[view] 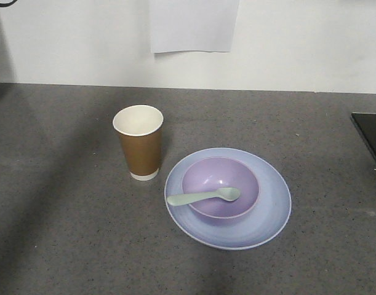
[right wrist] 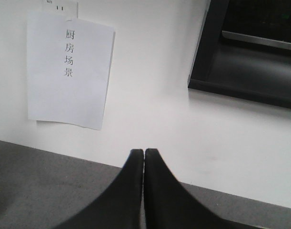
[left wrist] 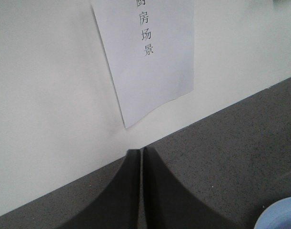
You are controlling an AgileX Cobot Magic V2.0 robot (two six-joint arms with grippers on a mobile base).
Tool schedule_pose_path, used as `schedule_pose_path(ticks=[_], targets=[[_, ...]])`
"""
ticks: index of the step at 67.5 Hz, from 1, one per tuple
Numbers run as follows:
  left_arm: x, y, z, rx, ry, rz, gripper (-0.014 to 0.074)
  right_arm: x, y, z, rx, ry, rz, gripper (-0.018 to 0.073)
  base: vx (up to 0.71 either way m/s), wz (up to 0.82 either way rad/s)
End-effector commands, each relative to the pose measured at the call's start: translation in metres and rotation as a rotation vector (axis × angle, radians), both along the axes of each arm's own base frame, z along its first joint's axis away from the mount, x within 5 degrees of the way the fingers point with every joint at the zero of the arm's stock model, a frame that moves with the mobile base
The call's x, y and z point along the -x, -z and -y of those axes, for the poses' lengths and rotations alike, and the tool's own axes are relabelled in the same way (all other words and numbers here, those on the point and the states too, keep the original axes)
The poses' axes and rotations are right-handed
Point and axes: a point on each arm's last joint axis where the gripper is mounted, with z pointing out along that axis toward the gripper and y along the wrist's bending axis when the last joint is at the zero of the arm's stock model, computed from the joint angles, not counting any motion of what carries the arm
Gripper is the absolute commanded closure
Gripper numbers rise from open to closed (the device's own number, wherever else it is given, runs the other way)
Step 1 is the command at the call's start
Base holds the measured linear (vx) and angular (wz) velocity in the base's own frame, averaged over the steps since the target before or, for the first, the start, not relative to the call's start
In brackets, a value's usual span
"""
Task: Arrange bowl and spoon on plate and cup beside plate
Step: 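Release the cup and raise the left gripper away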
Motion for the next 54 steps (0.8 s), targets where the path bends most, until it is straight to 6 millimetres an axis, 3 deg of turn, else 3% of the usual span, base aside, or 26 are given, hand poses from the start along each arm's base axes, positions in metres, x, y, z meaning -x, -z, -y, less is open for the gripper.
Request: schedule_pose_path(ticks=[1,54], targets=[[0.0126,-0.0224,-0.0024,0.057,0.005,0.108,0.0604,0.0037,-0.0181,-0.0001,0.031,-0.015,0.146,0.0565,0.00,0.00],[0.0076,-0.0137,-0.0015,0.024,-0.001,0.063,0.0604,0.0036,-0.0174,0.0006,0.039,-0.008,0.139,0.0565,0.00,0.00]])
